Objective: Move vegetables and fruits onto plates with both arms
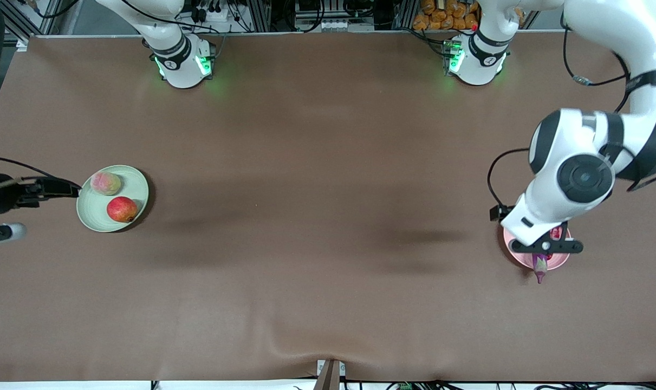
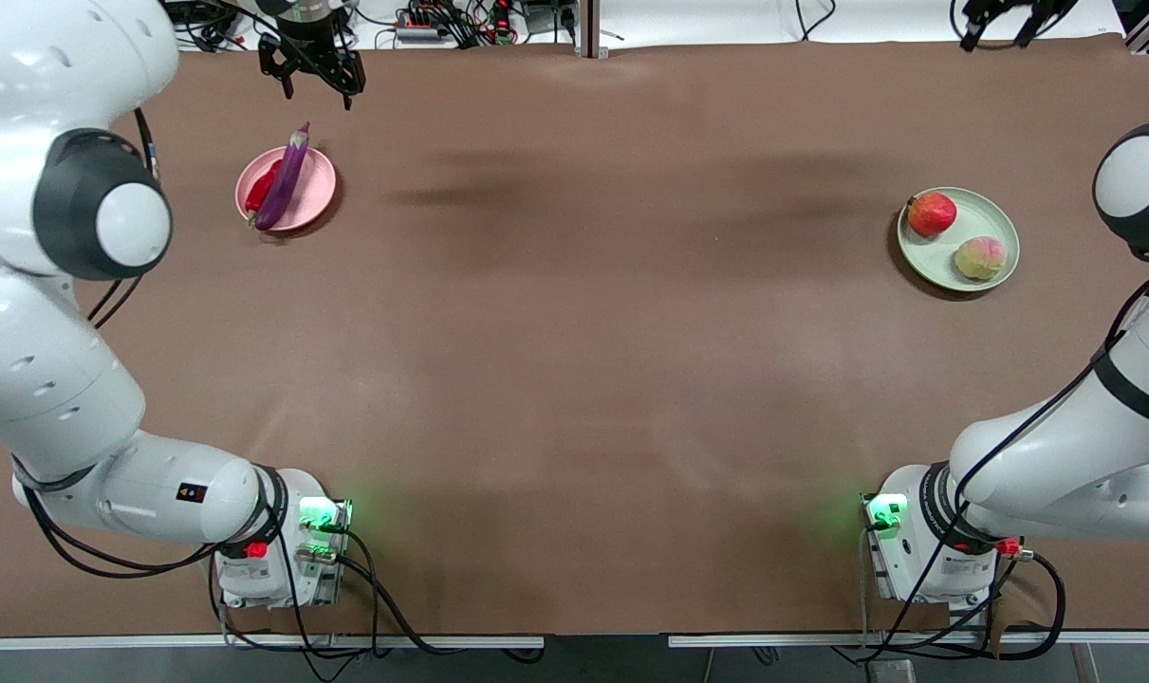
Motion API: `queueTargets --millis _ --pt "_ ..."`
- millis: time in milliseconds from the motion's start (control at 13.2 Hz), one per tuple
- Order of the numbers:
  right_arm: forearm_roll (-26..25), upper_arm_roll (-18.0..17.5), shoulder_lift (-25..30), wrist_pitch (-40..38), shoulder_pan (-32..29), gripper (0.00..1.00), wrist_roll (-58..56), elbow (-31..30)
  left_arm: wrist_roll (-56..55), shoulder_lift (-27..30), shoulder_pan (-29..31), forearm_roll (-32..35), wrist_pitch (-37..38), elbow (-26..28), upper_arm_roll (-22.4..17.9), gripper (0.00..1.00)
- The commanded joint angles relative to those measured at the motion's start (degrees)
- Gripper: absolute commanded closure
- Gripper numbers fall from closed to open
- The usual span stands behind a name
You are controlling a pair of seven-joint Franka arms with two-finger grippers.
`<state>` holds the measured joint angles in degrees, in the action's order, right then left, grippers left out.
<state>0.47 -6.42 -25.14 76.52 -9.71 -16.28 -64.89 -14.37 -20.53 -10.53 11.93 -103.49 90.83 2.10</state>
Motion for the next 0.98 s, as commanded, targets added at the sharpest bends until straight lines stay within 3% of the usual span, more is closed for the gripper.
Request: queueTargets --millis 0,226,377,604,755,906 --pt "-1.6 0.4 8.1 -0.2 2.4 0.0 3.5 -3.3 -3.0 7.3 0.6 -3.4 -5.2 9.8 0.7 0.0" --pt "-1.3 0.6 15.5 -0.1 1.9 0.0 5.6 -8.6 -6.3 16.2 0.8 -4.9 -17.9 23.2 0.7 0.0" --pt "-1.2 0.6 22.6 0.9 2.0 0.0 8.9 -15.3 -5.4 21.9 2.3 -4.9 -20.9 28.9 0.7 0.0" --pt "-1.2 0.6 30.7 4.2 2.0 0.0 8.9 -23.8 7.1 24.4 5.9 -4.9 -16.2 28.2 0.6 0.0" --pt "-1.1 0.8 31.4 5.1 2.0 0.0 9.0 -25.8 12.8 25.7 6.9 -4.9 -11.7 26.5 0.6 0.0" --pt "-0.6 0.4 30.9 3.2 2.4 0.0 9.0 -24.8 13.6 26.0 6.7 -5.0 -2.9 21.0 0.8 0.0"
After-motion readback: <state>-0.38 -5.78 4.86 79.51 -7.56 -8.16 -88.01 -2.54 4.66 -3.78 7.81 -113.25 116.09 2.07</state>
